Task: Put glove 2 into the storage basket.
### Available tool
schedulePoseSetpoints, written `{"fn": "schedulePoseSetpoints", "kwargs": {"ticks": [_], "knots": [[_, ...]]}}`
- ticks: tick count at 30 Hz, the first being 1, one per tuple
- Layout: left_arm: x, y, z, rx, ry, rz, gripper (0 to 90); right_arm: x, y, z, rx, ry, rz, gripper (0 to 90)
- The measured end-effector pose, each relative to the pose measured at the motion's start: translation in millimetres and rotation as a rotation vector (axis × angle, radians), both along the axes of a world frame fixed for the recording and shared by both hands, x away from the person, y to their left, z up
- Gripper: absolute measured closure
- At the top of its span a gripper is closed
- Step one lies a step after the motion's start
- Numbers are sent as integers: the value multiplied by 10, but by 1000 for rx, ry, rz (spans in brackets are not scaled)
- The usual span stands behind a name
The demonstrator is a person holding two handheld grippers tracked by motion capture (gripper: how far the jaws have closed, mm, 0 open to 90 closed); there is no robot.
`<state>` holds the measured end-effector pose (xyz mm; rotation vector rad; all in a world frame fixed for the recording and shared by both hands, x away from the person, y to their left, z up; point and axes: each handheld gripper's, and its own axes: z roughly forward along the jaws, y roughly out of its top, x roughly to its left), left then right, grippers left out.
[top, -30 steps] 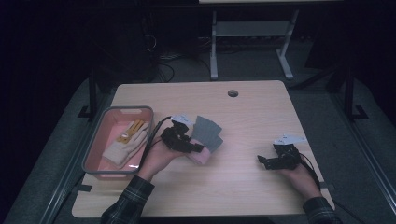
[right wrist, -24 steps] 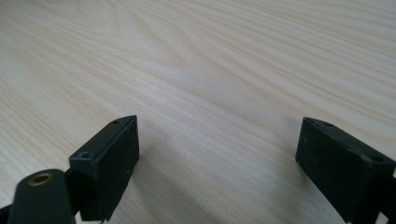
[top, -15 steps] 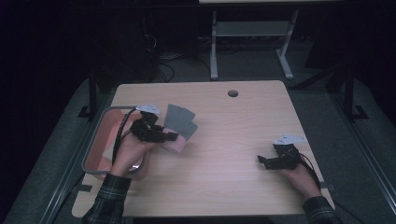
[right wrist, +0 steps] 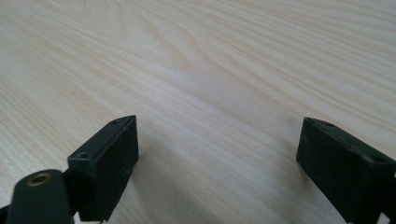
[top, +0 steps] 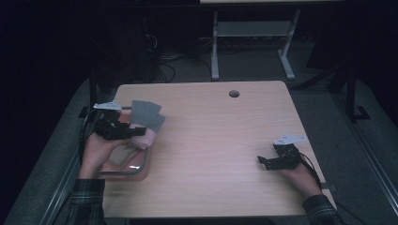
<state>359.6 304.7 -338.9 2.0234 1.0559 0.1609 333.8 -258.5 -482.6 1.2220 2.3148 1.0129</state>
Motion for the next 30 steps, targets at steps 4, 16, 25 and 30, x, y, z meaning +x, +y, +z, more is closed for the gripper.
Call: {"fn": "schedulePoseSetpoints", "kwargs": {"ticks": [4,16,25,30], "knots": [[-2,218,-66,8,18,55,608,12,12,0,2,5,1,119],[185,344,-487,82,125,74,600,17,16,-1,4,5,2,118],[243,313,-583,141,110,113,417,17,15,-1,3,5,2,118],[209,336,-480,142,43,165,235,17,15,-1,3,4,3,118]]}}
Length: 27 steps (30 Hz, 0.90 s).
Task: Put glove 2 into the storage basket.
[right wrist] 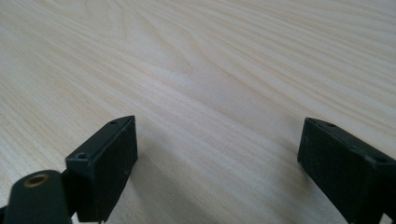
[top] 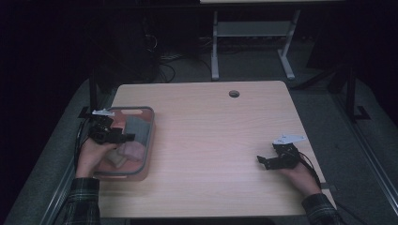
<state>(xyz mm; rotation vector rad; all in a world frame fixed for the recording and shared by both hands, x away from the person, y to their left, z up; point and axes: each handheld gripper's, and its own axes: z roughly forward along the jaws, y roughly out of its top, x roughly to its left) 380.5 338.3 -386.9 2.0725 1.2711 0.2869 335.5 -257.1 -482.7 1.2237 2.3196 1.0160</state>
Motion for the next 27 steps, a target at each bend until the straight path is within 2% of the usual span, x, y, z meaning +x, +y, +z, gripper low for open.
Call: {"fn": "schedulePoseSetpoints", "kwargs": {"ticks": [2,4,10,15,23,27], "knots": [[-15,-6,41,7,-17,9,192,0,0,0,0,1,0,116],[-28,-27,79,-7,-31,3,182,-1,1,0,0,1,1,116],[-38,-199,200,-45,-65,-48,173,-2,2,0,1,2,1,116],[-75,-470,264,-91,-81,-122,172,-4,1,1,-1,2,3,117],[-158,-957,259,-109,-85,-244,172,-2,-1,-1,-2,-2,6,117],[-203,-1198,209,-114,-81,-285,172,-3,0,0,-1,0,4,116]]}}
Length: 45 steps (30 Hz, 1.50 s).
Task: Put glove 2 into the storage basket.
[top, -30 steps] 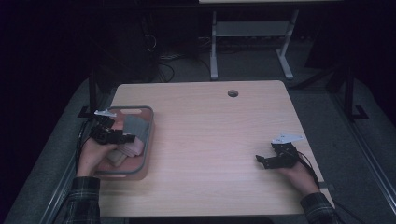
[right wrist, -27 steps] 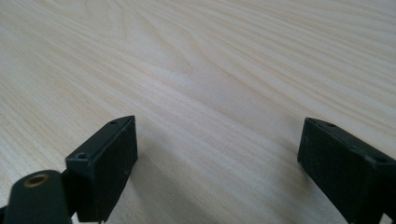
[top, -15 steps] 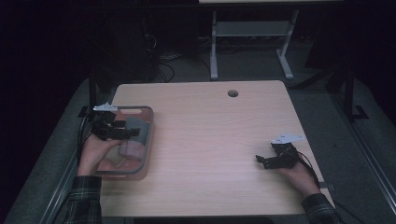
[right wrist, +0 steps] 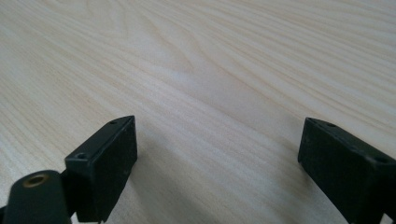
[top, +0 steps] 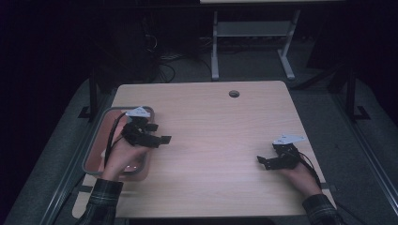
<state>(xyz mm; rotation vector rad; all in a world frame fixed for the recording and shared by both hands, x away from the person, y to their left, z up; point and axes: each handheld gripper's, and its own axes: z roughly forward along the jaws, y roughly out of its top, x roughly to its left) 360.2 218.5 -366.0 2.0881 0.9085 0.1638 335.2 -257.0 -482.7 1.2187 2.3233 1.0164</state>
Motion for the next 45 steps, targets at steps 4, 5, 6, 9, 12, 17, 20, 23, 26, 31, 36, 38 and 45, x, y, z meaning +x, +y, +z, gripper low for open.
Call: {"fn": "schedulePoseSetpoints", "kwargs": {"ticks": [4,5,6,9,12,17,20,23,26,31,36,38,45], "knots": [[-47,-218,-68,15,-12,-32,172,0,0,0,0,0,0,116],[-57,-271,-89,24,-10,-40,172,0,0,0,-1,0,0,117],[-71,-327,-113,30,-11,-46,172,-1,0,0,0,-1,0,117],[-114,-474,-181,47,-18,-62,172,-3,-1,0,-3,-2,2,116],[-148,-616,-259,63,-22,-80,172,-3,-1,0,-3,-2,2,117],[-191,-811,-424,102,-22,-116,172,-3,-2,0,-3,-2,2,116],[-213,-896,-525,123,-25,-131,171,-3,-1,0,-3,-2,2,116],[-225,-967,-638,146,-17,-144,171,-3,-1,0,-3,-2,2,117],[-221,-1005,-735,162,-15,-159,168,-3,-1,0,-3,-2,2,116],[-238,-1077,-906,178,-41,-153,146,-3,-1,0,-3,-2,2,116],[-263,-1130,-1010,202,-76,-163,132,-4,-1,0,-2,-1,1,116],[-267,-1126,-1046,193,-81,-163,131,-4,-1,0,-2,-1,1,117],[-276,-1109,-1123,161,-124,-171,124,-10,3,0,0,-1,0,117]]}}
